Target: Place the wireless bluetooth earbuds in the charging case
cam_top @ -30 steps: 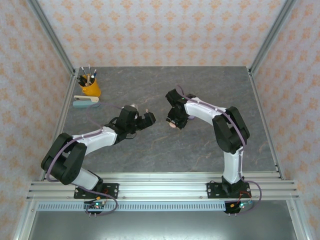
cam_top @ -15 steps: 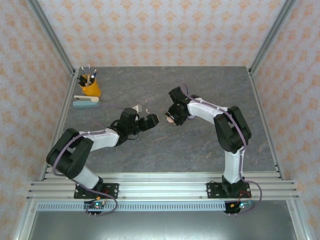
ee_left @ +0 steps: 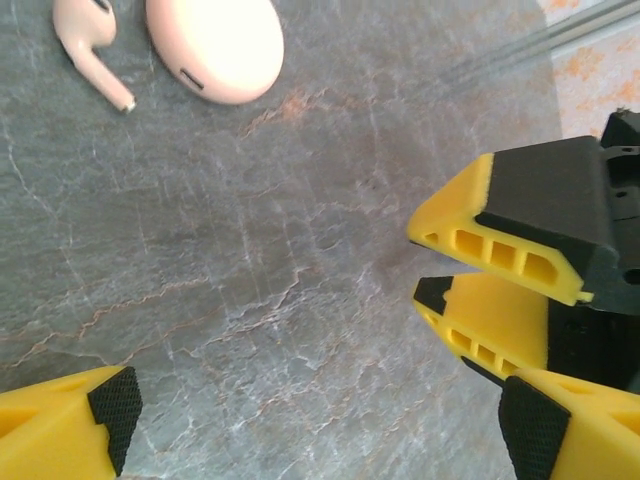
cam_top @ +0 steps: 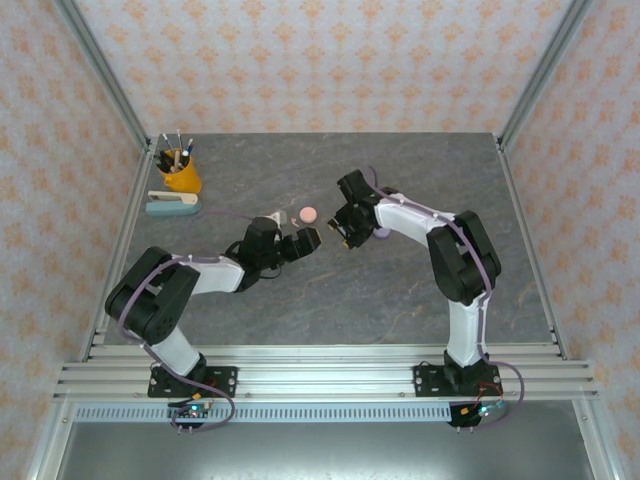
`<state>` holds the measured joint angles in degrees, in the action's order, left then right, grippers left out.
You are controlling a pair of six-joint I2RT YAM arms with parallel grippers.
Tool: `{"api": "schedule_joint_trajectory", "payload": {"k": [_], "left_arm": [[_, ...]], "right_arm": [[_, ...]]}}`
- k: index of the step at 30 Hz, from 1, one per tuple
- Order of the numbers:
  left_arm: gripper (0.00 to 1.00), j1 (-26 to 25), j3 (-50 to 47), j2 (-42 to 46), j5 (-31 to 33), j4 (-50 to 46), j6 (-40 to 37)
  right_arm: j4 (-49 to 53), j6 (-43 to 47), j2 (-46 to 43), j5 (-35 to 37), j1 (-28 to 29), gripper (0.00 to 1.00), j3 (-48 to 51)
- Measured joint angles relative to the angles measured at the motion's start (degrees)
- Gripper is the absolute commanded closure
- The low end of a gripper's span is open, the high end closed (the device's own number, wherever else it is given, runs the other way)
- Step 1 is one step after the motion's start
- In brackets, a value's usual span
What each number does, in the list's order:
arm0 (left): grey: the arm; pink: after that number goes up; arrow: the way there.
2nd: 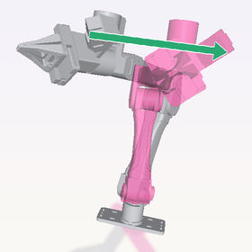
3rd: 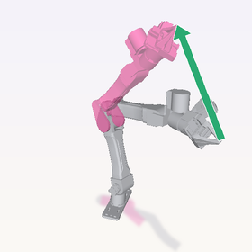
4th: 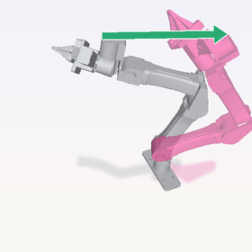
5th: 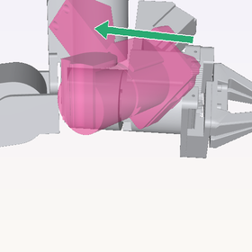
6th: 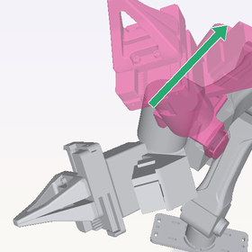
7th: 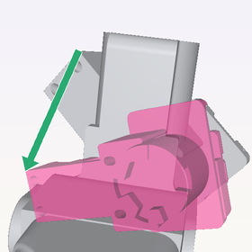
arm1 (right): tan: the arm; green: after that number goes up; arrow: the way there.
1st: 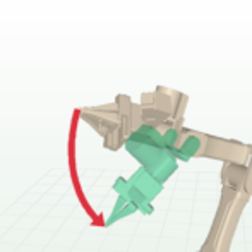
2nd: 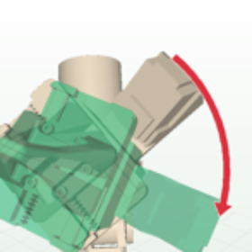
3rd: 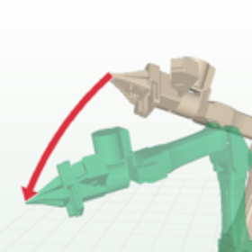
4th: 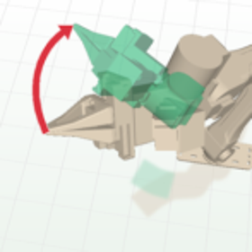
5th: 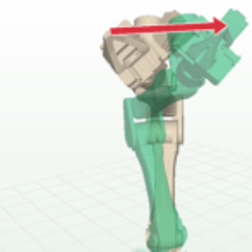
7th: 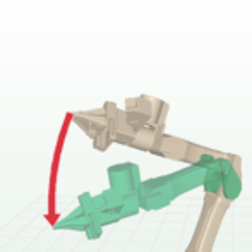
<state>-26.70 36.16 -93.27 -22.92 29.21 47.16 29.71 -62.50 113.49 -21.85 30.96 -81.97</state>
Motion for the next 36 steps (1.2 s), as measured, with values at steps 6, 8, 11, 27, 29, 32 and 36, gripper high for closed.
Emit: {"api": "schedule_joint_trajectory", "payload": {"k": [6,8,11,27,29,32,36], "left_arm": [[0.0,4.39,3.67,9.79,4.7,-10.23,0.37],[0.0,6.88,6.34,12.02,6.47,-14.05,0.55],[0.0,10.73,10.03,14.19,8.48,-19.78,0.76],[0.0,18.08,17.42,12.63,9.68,-34.64,0.31],[0.0,18.25,17.42,12.46,9.44,-34.67,0.33],[0.0,18.51,17.42,12.33,8.76,-34.62,0.35],[0.0,18.6,17.35,12.22,8.0,-34.53,0.59]], "right_arm": [[9.2,9.09,5.88,3.17,0.0,0.26,-16.63],[11.17,11.96,8.2,3.69,0.0,0.21,-21.55],[14.05,15.74,11.96,4.09,0.0,0.19,-27.3],[25.53,19.76,26.29,9.03,4.35,0.18,-46.62],[26.29,18.73,27.1,9.44,4.98,0.19,-47.65],[27.1,17.53,29.55,10.14,5.68,0.19,-50.9],[28.24,16.37,32.87,11.26,6.25,0.21,-55.12]]}}
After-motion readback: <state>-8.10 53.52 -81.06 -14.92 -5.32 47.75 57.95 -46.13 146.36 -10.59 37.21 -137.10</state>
